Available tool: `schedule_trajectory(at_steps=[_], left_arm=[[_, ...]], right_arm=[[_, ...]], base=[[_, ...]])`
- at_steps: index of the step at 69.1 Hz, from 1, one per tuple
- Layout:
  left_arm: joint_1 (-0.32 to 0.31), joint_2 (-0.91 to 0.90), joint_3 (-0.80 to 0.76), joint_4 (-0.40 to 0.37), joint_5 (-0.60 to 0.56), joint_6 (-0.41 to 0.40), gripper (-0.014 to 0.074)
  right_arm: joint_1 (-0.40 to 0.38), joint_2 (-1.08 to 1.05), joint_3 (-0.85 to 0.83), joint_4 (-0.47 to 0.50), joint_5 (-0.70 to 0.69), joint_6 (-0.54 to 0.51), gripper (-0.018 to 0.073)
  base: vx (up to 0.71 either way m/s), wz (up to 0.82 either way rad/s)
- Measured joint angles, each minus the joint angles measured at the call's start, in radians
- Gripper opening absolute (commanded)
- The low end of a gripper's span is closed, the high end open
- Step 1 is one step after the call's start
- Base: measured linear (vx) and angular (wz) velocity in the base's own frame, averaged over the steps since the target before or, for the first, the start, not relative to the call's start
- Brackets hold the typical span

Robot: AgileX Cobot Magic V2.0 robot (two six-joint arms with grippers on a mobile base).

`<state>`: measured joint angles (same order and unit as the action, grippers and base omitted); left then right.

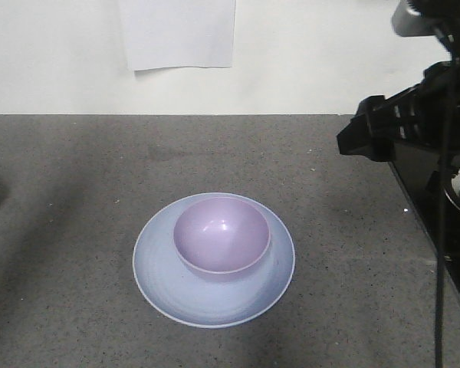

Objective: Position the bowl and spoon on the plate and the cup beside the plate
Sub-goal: 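Open the right gripper and lift it away from the bowl, then move the left gripper with the green spoon over the lavender bowl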

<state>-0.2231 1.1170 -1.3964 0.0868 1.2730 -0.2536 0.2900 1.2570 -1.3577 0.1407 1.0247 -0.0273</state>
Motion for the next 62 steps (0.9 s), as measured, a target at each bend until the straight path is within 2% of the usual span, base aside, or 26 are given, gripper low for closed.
schedule_trajectory(at_steps=[9,17,31,47,56,62], left_arm=[[0.0,0.0,0.0,-0.001,0.0,0.02,-0.0006],[0.0,0.0,0.0,-0.029,0.0,0.078,-0.0006],[0.0,0.03,0.0,-0.162,0.0,0.198,-0.0008],[0.0,0.176,-0.004,-0.291,-0.012,0.337,-0.0008],[-0.001,0.263,-0.063,-0.357,-0.01,0.401,-0.0008],[-0.019,0.315,-0.125,-0.37,-0.01,0.428,-0.0008]], right_arm=[[0.0,-0.079,0.002,-0.017,0.031,0.0,0.059],[0.0,-0.112,0.018,-0.03,0.034,0.0,0.059],[0.0,-0.118,0.063,-0.031,0.036,0.0,0.059],[0.0,-0.118,0.071,-0.031,0.037,0.0,0.059],[0.0,-0.118,0.071,-0.031,0.037,0.0,0.059],[0.0,-0.118,0.071,-0.031,0.037,0.0,0.059]], base=[[0.0,0.0],[0.0,0.0],[0.0,0.0],[0.0,0.0],[0.0,0.0],[0.0,0.0]])
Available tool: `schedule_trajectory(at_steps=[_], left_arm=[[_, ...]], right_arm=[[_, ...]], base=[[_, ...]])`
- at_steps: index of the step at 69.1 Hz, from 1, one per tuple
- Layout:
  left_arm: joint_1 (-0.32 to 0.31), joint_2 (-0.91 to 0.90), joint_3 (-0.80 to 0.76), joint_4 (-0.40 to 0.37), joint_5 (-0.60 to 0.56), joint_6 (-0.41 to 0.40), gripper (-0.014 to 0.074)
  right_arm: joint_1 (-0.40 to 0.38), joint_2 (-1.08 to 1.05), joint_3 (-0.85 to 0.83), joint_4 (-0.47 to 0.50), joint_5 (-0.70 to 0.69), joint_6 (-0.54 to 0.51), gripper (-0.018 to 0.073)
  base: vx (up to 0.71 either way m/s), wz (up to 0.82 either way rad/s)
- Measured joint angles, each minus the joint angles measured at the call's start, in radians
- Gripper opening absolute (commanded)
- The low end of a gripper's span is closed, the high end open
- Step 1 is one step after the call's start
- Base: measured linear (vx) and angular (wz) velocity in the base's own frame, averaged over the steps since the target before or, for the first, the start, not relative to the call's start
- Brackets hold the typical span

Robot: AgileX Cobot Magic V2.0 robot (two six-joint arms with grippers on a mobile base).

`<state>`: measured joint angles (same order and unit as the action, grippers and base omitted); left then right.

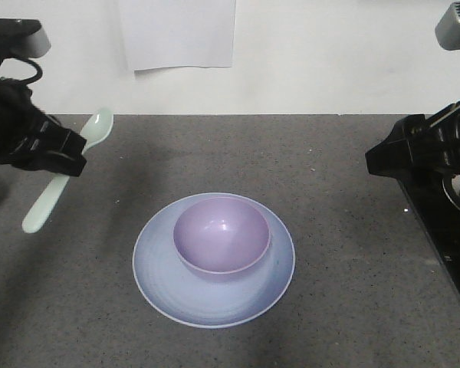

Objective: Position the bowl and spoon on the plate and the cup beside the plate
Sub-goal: 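Move the left gripper with the green spoon over the lavender bowl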

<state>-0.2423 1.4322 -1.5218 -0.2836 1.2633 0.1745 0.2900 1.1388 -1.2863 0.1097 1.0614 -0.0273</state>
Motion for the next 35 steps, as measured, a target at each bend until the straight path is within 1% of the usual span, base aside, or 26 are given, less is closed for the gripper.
schedule_trajectory(at_steps=[5,12,18,29,35], left_arm=[[-0.03,0.043,-0.054,0.0,0.0,0.016,-0.0008],[-0.096,0.111,-0.121,0.002,0.0,0.023,-0.0008],[-0.159,0.171,-0.17,0.025,-0.001,0.024,-0.0008],[-0.254,0.266,-0.192,0.074,-0.008,0.024,-0.0008],[-0.286,0.315,-0.192,0.08,-0.008,0.026,-0.0008]], right_arm=[[0.0,0.0,0.0,0.0,0.0,0.0,0.059],[0.0,0.0,0.0,0.0,-0.001,0.0,0.059],[0.0,0.0,0.0,0.0,-0.001,0.0,0.059],[0.0,0.0,0.0,0.0,-0.001,0.0,0.059],[0.0,0.0,0.0,0.0,-0.001,0.0,0.059]], base=[[0.0,0.0],[0.0,0.0],[0.0,0.0],[0.0,0.0],[0.0,0.0]])
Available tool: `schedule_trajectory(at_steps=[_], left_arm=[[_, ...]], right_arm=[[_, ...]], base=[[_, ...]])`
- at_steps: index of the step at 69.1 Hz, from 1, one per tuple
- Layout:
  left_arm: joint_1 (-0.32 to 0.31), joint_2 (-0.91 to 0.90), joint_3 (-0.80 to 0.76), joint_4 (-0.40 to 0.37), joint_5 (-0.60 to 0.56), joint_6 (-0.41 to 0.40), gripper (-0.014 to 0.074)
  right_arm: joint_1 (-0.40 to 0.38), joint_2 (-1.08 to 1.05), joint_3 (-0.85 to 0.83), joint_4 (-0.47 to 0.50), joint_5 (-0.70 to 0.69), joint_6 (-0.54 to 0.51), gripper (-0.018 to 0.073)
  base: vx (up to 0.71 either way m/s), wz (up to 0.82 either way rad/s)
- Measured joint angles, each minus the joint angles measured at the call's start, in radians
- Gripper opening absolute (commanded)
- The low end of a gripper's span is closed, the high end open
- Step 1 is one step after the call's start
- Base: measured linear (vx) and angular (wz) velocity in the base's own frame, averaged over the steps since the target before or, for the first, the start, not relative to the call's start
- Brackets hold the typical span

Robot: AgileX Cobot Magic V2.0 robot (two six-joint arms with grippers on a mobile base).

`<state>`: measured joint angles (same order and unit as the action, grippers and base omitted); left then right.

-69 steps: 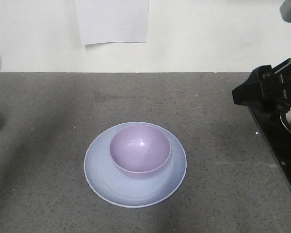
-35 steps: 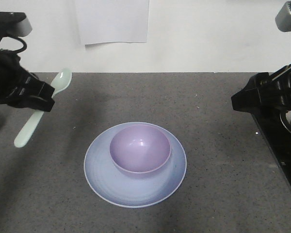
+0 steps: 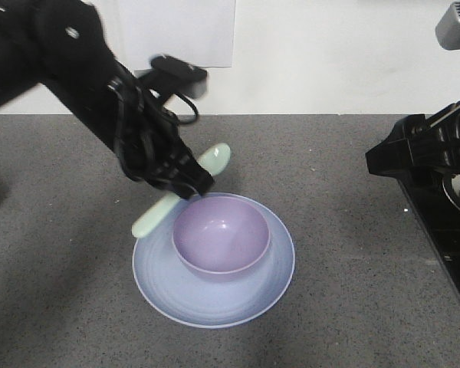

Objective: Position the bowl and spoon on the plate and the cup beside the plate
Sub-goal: 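Move the left gripper with the green spoon over the lavender bowl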

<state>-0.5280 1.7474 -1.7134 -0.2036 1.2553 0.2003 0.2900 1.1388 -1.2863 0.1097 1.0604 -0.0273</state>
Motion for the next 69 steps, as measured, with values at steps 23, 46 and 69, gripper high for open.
schedule_trajectory(at_steps=[23,46,69], left_arm=[[-0.038,0.097,0.0,0.005,-0.007,0.0,-0.0008],[-0.038,0.1,0.0,0.012,-0.007,0.0,-0.0006],[-0.038,0.1,0.0,0.027,-0.007,0.001,-0.0003]], right_arm=[[0.0,0.0,0.001,0.0,-0.003,0.0,0.059],[0.0,0.0,0.001,0.0,-0.004,0.0,0.059],[0.0,0.0,0.001,0.0,-0.011,0.0,0.059]], base=[[0.0,0.0],[0.0,0.0],[0.0,0.0]])
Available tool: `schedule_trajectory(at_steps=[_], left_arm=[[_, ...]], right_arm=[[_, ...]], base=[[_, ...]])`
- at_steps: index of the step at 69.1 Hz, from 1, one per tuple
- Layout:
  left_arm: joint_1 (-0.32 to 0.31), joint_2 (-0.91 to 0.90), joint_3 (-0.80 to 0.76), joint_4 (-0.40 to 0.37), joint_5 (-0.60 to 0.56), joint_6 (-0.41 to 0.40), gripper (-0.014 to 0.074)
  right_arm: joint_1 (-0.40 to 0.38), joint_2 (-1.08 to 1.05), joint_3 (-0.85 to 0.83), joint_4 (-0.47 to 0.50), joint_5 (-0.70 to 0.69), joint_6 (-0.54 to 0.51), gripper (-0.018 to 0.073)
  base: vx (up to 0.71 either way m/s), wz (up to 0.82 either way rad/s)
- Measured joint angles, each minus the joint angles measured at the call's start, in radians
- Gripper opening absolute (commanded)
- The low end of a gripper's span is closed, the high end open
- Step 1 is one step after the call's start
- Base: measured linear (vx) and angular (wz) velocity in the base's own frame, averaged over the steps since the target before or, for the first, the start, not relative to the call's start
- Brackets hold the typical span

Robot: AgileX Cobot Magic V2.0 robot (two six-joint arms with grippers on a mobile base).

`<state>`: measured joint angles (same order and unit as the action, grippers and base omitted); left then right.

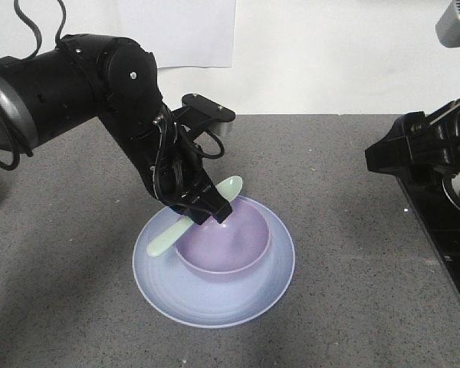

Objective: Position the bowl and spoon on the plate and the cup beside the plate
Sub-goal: 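Move the left gripper with the green spoon over the lavender bowl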

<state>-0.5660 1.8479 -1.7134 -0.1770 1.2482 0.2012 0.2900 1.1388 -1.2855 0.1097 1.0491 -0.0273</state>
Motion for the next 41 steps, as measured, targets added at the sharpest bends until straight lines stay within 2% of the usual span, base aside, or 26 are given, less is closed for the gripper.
schedule_trajectory(at_steps=[41], left_arm=[[0.0,0.0,0.0,-0.001,0.0,-0.003,0.0025]], right_arm=[[0.0,0.0,0.0,0.0,-0.007,0.0,0.059]], base=[[0.0,0.0]])
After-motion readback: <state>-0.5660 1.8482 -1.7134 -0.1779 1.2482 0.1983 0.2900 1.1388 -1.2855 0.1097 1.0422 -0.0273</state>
